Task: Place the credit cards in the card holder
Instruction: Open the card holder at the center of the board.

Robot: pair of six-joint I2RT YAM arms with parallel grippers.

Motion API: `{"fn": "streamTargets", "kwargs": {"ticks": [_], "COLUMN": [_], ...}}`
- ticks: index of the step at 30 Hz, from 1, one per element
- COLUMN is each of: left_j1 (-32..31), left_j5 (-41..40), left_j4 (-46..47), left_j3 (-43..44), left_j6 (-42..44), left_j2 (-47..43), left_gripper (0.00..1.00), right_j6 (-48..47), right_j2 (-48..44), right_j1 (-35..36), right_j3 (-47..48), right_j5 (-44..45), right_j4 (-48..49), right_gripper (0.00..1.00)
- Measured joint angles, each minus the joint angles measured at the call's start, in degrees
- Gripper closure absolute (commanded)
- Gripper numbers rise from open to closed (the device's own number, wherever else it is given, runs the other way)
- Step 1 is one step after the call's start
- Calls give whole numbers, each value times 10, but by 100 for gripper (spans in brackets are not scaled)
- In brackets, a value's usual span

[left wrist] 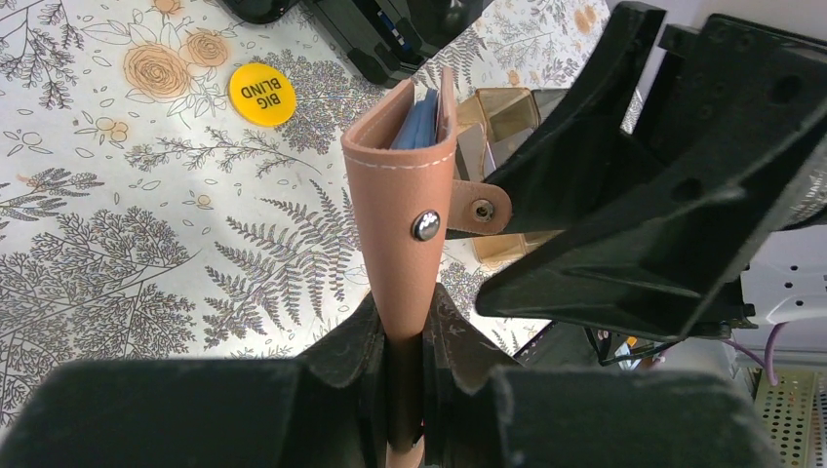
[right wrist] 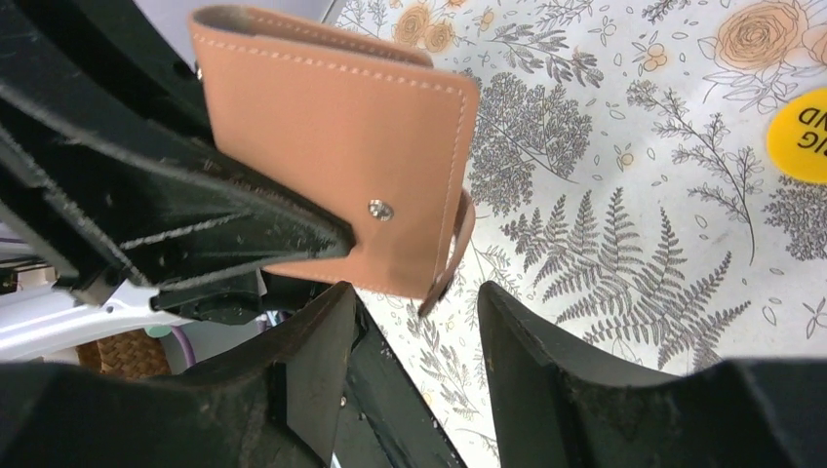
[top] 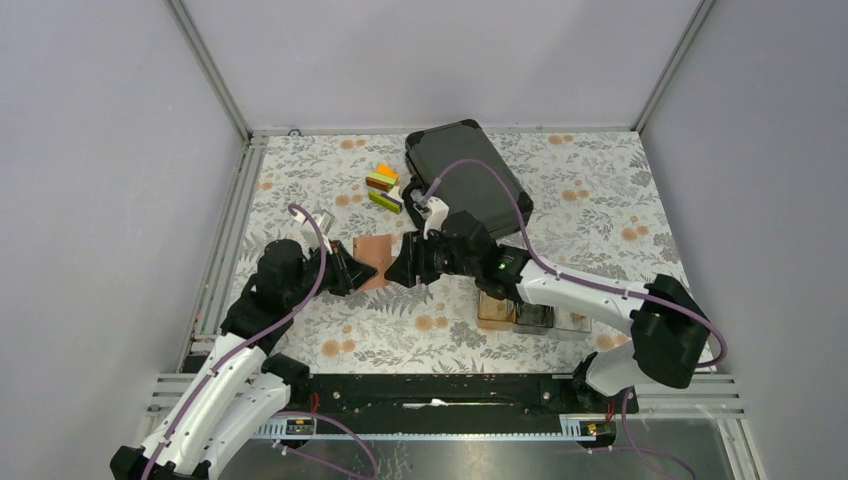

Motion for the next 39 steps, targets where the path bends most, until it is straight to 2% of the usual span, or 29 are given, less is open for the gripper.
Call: {"fn": "streamTargets", "kwargs": {"ticks": [9, 12, 16, 17, 18, 22, 24, 26, 32, 39], "left_j1": [0, 0, 0, 0, 0, 0, 0, 0, -2, -3], "left_j5": [3, 3, 6, 8, 10, 10, 4, -3, -30, -29], "left_j4": [0, 0, 8, 11, 13, 27, 32, 35, 38, 86], "left_j3": [0, 0, -6, -9, -13, -35, -55, -74, -142, -196], "left_j6": [0, -1, -5, -8, -11, -28, -41, -52, -86, -130], "left_j2": [0, 0, 1, 2, 4, 9, 8, 8, 9, -10], "left_gripper": [100, 100, 100, 99, 92, 48, 31, 19, 3, 2], "right_j6": [3, 1, -7, -8, -10, -13, -15, -15, -10, -2], "right_j2": [34, 33, 33, 33, 33, 34, 34, 34, 33, 33], "right_j1": [0, 1, 1, 1, 1, 1, 1, 1, 1, 1], "right_j3": [22, 22, 22, 22, 23, 23, 23, 19, -31, -43], "right_j5": [43, 61, 71, 72, 71, 63, 53, 37, -14, -59], "right_j4": [-5, -7, -13, -14, -15, -35, -50, -59, -78, -76], "right_gripper": [52, 64, 99, 100, 100, 100, 100, 100, 100, 100]}}
